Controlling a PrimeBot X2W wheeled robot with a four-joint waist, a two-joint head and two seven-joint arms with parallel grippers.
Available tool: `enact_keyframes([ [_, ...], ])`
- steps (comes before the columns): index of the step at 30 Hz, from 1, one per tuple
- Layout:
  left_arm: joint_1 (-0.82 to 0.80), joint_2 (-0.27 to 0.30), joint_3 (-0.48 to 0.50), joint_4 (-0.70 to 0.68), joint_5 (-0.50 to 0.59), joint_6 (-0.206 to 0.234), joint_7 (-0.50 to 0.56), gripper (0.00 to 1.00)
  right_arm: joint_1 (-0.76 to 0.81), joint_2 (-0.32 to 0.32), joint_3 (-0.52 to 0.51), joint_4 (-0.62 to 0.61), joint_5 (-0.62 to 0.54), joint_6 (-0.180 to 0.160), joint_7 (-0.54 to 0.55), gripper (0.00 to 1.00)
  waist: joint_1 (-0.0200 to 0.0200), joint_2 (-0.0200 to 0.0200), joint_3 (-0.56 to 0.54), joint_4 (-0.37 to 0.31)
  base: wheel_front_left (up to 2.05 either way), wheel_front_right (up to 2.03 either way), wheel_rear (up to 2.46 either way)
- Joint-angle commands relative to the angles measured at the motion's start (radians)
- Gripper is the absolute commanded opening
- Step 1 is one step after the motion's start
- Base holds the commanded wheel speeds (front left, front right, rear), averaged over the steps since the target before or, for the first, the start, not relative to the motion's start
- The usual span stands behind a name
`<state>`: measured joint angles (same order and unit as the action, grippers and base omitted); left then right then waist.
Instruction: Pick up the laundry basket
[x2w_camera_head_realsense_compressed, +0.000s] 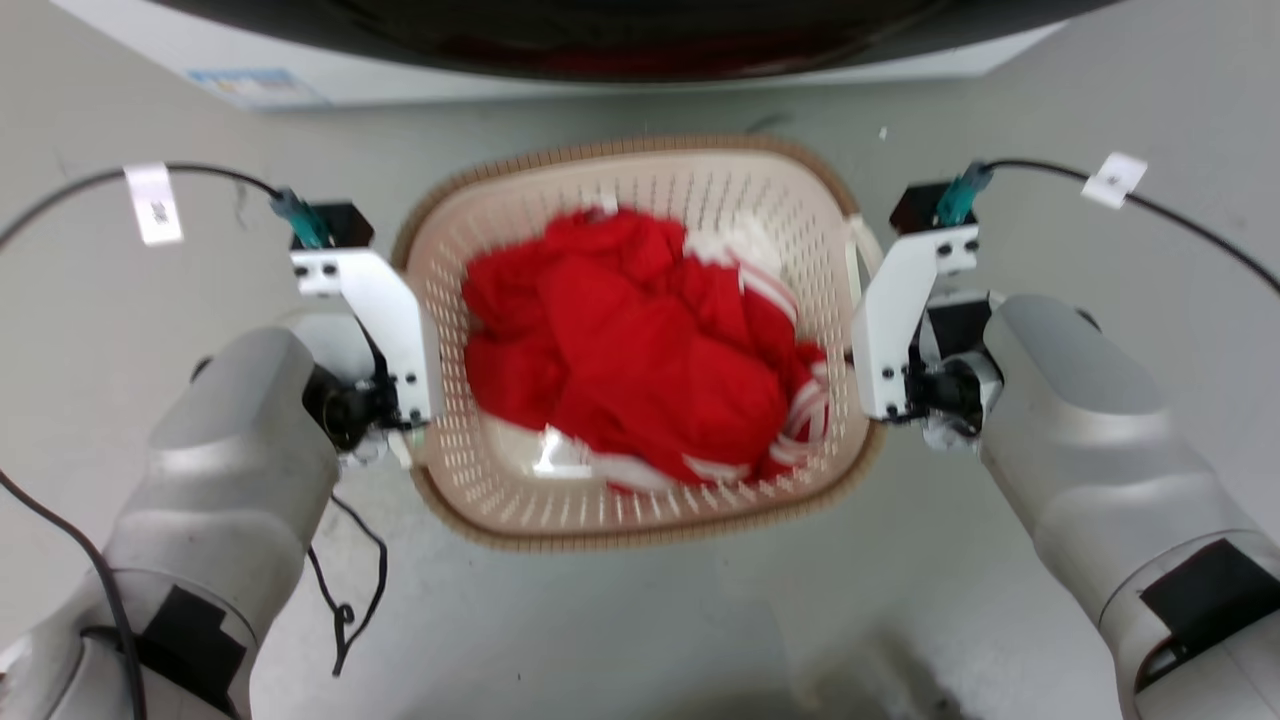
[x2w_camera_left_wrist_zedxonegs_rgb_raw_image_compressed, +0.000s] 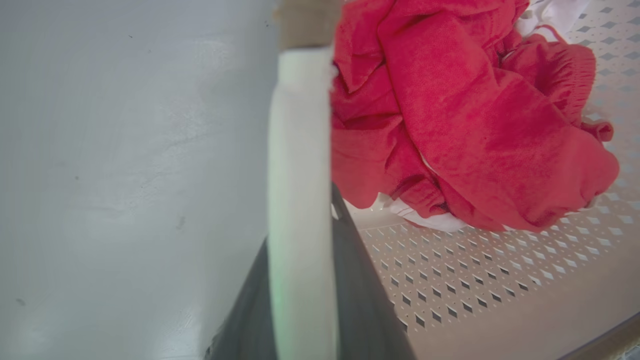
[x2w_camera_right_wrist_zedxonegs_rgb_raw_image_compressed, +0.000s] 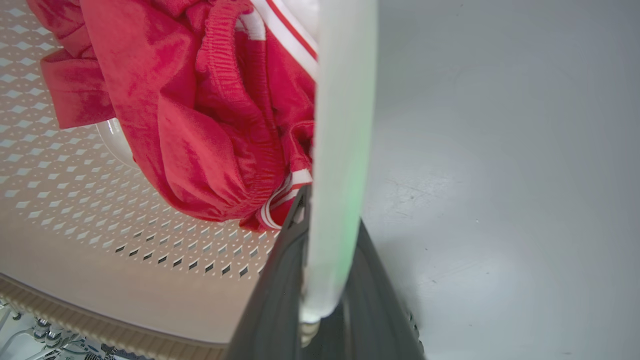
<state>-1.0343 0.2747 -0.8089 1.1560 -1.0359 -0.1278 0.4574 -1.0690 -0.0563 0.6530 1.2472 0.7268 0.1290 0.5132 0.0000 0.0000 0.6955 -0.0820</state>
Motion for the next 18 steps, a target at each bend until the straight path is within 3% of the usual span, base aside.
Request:
enact_keyframes([
  [1,0.019,-0.013,-0.009,-0.009,-0.010,-0.005,0.018,0.00,0.015,0.011,0.009,0.001,0.012,0.003,0.021,0.00,0.0000,0.0000,-0.059,-0.003,0.00,0.00,0.00],
  [18,0.125,-0.036,-0.057,0.012,-0.107,-0.005,0.165,0.00,0.122,0.014,0.075,0.019,0.136,0.003,0.242,0.00,0.0000,0.0000,-0.356,-0.002,0.00,0.00,0.00],
])
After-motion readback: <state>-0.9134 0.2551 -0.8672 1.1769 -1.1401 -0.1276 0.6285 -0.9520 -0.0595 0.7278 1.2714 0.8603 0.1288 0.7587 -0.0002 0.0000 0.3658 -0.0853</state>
